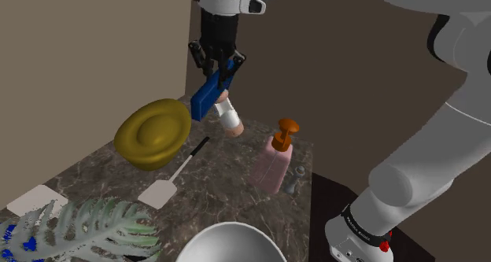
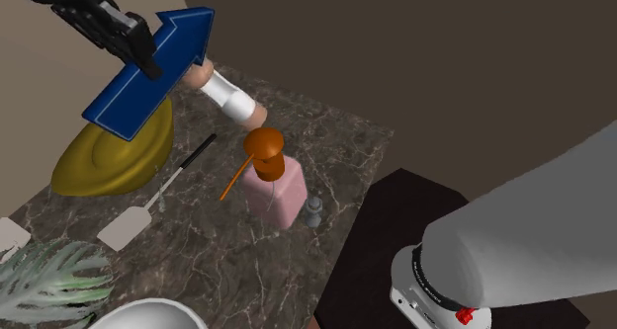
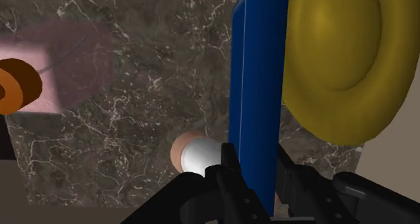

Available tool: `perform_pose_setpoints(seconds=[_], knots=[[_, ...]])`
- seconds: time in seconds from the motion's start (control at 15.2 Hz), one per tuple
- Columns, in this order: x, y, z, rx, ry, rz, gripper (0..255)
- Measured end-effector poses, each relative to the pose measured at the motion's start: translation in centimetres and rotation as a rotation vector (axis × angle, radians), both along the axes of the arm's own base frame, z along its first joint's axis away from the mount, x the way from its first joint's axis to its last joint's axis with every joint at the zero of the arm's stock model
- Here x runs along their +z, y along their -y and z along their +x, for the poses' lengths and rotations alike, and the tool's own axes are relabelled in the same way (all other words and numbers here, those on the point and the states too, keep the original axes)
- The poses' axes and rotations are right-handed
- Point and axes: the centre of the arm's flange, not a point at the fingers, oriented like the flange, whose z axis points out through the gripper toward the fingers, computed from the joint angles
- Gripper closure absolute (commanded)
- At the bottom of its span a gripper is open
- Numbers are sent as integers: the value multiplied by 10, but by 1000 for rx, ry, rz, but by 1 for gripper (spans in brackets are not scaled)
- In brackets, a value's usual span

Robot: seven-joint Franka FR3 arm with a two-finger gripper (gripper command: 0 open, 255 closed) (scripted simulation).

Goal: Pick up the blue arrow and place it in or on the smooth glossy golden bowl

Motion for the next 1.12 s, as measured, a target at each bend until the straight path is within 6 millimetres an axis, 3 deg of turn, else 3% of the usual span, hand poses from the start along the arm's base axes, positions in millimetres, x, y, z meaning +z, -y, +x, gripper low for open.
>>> perform_pose_setpoints(seconds=[0.73, 1.12], knots=[[8, -134, 53, -2, 3, 7, 255], [-22, -142, 55, -7, 3, 1, 255]])
